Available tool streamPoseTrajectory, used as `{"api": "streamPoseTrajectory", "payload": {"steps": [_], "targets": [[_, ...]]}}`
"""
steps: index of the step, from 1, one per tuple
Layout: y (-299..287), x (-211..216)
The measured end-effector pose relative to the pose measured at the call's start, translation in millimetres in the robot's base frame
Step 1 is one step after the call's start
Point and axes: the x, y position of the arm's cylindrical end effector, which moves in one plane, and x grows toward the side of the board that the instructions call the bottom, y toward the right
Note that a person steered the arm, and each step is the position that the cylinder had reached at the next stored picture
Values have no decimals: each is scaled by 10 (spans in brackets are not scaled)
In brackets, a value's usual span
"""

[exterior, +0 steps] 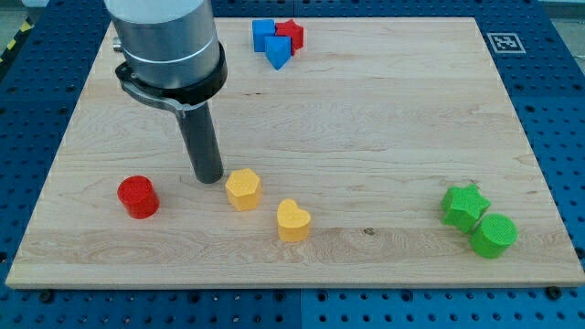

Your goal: Push the yellow hexagon into the yellow heart

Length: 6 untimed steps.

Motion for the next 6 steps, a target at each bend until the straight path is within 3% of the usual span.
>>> {"api": "streamPoseTrajectory", "payload": {"steps": [4,6], "targets": [[667,215],[666,291]]}}
